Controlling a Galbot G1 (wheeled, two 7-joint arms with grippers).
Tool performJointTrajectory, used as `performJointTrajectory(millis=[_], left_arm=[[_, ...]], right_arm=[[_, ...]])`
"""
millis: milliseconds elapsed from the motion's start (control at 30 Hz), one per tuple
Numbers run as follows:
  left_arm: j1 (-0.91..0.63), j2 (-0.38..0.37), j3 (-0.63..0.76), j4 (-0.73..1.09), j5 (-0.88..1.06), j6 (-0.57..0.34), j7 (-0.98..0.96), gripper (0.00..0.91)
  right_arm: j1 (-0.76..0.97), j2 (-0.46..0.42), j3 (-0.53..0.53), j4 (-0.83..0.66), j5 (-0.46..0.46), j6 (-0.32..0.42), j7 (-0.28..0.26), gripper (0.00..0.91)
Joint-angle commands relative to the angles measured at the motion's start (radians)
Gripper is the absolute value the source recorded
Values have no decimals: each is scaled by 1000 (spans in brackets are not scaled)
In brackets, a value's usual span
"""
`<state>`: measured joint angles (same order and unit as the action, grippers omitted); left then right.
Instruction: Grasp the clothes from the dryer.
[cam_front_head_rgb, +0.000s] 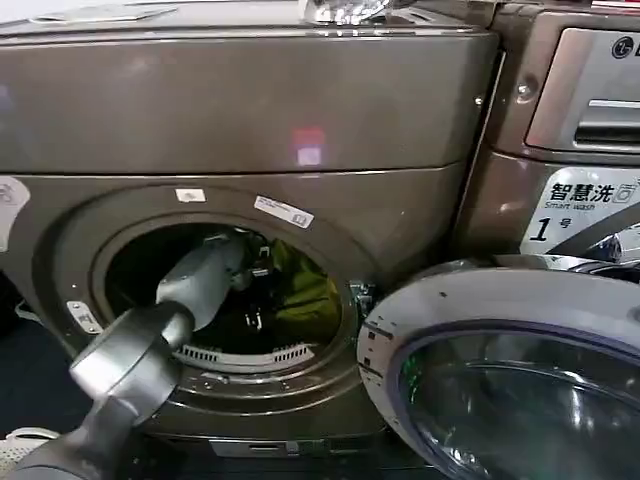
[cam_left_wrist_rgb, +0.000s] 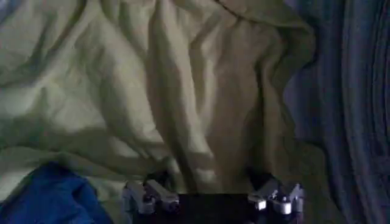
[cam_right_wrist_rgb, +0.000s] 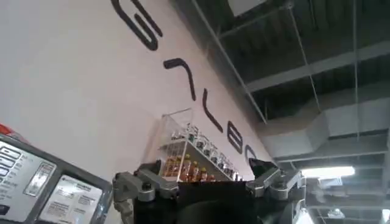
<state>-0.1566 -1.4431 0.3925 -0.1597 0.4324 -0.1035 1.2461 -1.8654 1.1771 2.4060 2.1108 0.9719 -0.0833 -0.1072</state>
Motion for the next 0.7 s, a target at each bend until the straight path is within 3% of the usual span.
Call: performJointTrajectory(millis=[33, 233, 700], left_arm=[[6, 0, 12, 10, 19, -2, -4, 46], [5, 0, 16, 11, 24, -5, 0, 0], [-13, -5, 14, 12, 14, -3, -2, 0]], right_arm=[[2, 0, 1, -3, 0, -3, 5, 907], [4, 0, 4, -5, -1, -6, 9, 907], [6, 0, 11, -12, -1, -6, 12, 907]])
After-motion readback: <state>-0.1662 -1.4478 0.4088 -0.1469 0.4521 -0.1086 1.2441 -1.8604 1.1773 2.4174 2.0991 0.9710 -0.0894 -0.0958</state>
